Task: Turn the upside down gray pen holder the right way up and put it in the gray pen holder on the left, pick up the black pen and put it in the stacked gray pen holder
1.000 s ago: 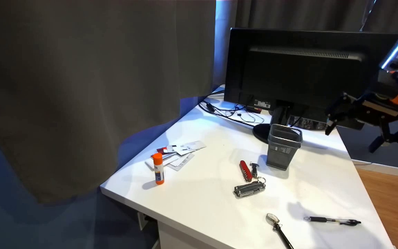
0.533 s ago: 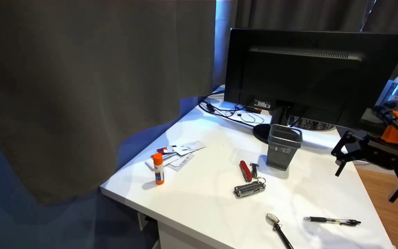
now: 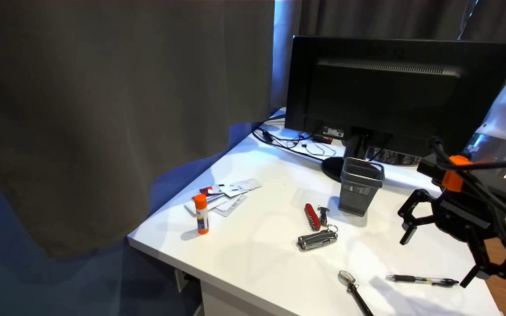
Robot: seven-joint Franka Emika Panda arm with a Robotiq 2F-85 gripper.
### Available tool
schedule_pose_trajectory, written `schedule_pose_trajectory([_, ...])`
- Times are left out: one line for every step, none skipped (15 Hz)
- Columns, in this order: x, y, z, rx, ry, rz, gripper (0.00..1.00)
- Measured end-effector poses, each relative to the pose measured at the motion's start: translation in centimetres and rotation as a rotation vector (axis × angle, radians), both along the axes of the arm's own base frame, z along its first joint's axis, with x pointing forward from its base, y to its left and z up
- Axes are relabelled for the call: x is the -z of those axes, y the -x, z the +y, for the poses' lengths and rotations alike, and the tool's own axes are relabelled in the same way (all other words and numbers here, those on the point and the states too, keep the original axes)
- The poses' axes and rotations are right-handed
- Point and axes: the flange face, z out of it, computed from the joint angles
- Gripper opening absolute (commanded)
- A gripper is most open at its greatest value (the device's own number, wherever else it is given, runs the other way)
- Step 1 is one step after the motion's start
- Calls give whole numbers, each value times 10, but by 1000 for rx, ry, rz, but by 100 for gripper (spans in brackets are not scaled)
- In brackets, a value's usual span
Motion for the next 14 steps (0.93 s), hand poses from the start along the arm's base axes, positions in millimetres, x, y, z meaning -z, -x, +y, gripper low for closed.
schedule_pose_trajectory([7,-3,3,12,-8,5,100])
schedule_pose_trajectory([14,-6,4,23,-11,5,100])
schedule_pose_trajectory([22,-9,5,36,-12,7,100])
schedule_pose_trajectory([29,-11,6,48,-11,11,100])
schedule_pose_trajectory([35,-14,6,59,-10,15,100])
schedule_pose_trajectory([41,-16,7,69,-9,20,100])
schedule_pose_trajectory([46,-18,8,78,-8,24,100])
schedule_pose_trajectory([50,-21,8,88,-5,28,97])
schedule_pose_trajectory([54,-24,8,96,-4,31,88])
schedule_pose_trajectory([57,-26,8,104,-3,33,78])
schedule_pose_trajectory([60,-29,7,112,-1,35,69])
schedule_pose_trajectory([63,-31,7,118,1,36,62])
schedule_pose_trajectory([65,-33,7,124,3,37,53])
schedule_pose_trajectory([68,-35,7,130,4,39,47])
